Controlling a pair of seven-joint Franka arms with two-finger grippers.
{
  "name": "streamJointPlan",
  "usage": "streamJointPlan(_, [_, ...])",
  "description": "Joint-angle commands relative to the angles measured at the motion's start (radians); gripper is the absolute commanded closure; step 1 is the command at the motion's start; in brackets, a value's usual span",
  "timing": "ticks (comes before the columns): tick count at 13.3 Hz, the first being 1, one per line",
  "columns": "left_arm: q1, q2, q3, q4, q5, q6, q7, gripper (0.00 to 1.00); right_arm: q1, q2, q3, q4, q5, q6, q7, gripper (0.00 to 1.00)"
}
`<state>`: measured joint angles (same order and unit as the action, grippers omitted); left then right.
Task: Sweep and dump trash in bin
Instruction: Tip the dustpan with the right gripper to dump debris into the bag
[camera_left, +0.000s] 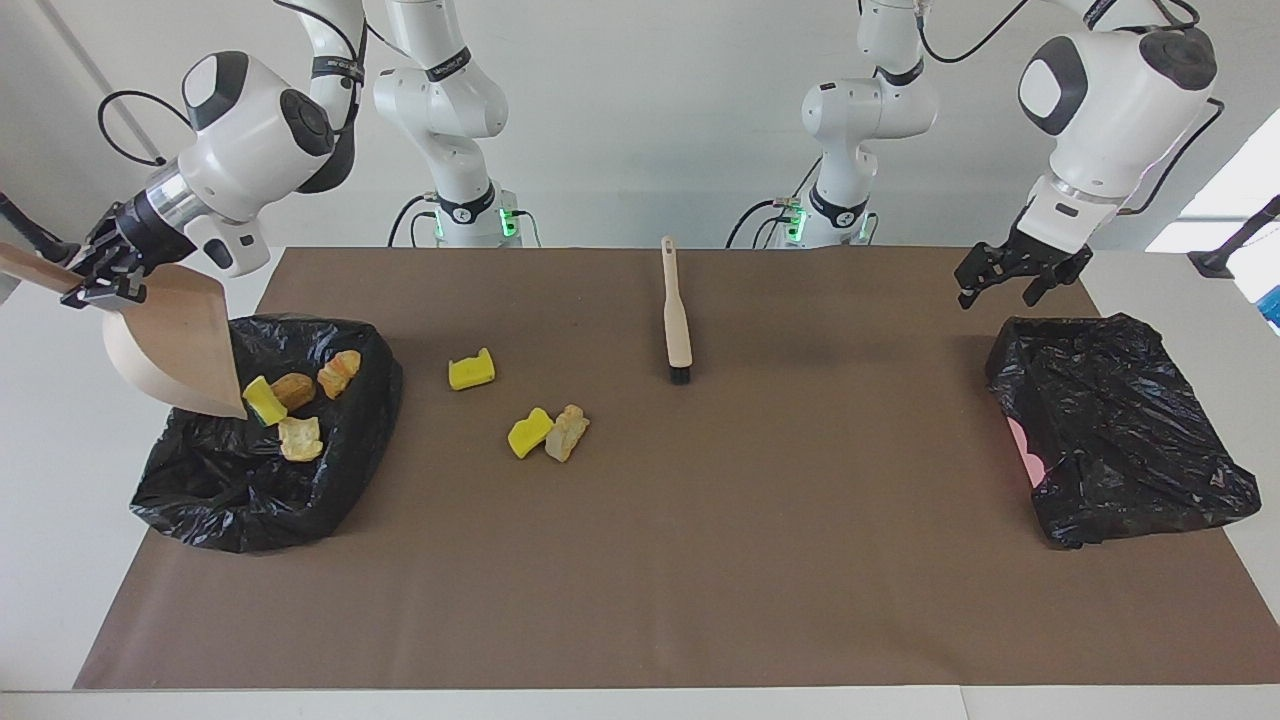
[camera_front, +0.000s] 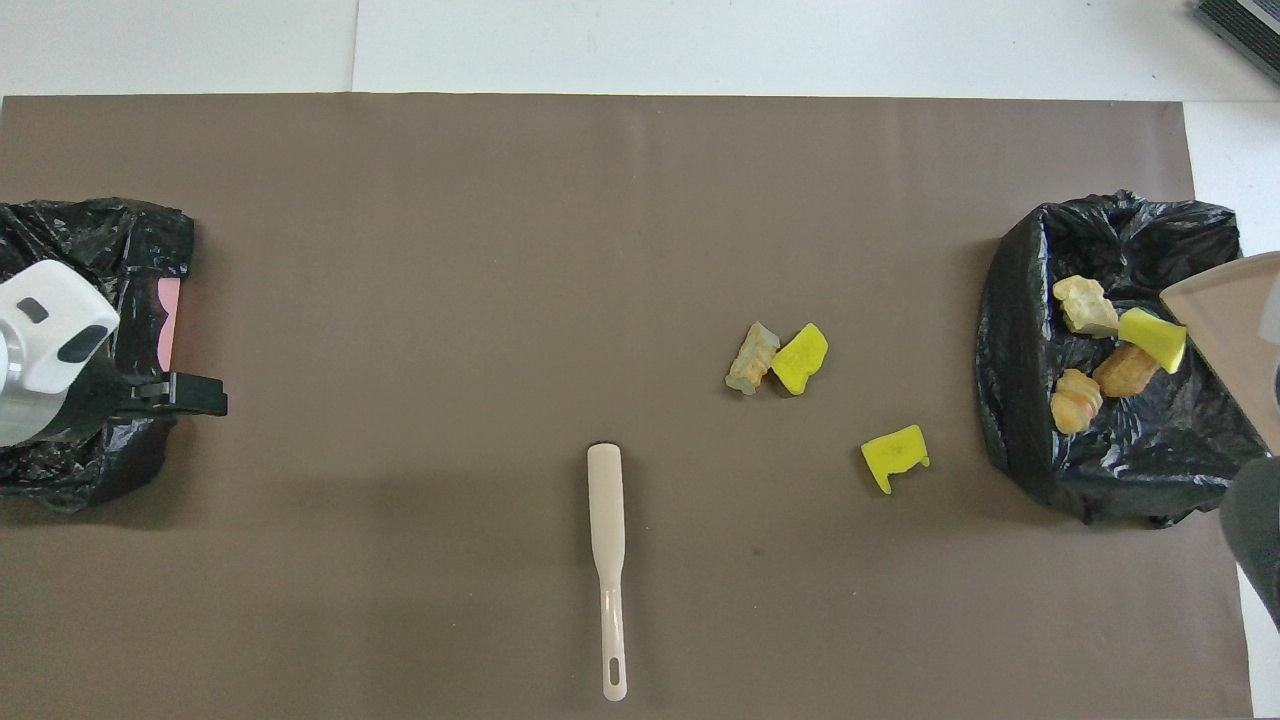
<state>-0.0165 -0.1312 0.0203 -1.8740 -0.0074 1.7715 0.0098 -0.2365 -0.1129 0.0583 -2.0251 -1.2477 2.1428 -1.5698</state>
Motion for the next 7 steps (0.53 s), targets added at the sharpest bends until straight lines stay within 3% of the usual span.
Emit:
streamJointPlan(1, [0.012,0.044,-0.011,0.149,0.023,-0.104,0.028,0.00,-0.006,-0.034,0.003,-0.009,-0.022,0.019,0.016,1.00])
streamJointPlan(4, [0.007,0.047,-0.013,0.255,0.023,-0.211,0.030,0.00,-0.010,-0.044,-0.003,0.020,-0.019,0.017,-0.033,1.00])
streamJointPlan(7, [0.001,0.045,-0.019,0.294,0.017,-0.250,0.021,0.00,-0.024,-0.050,-0.009,0.039,0.057,0.017,-0.064,1.00])
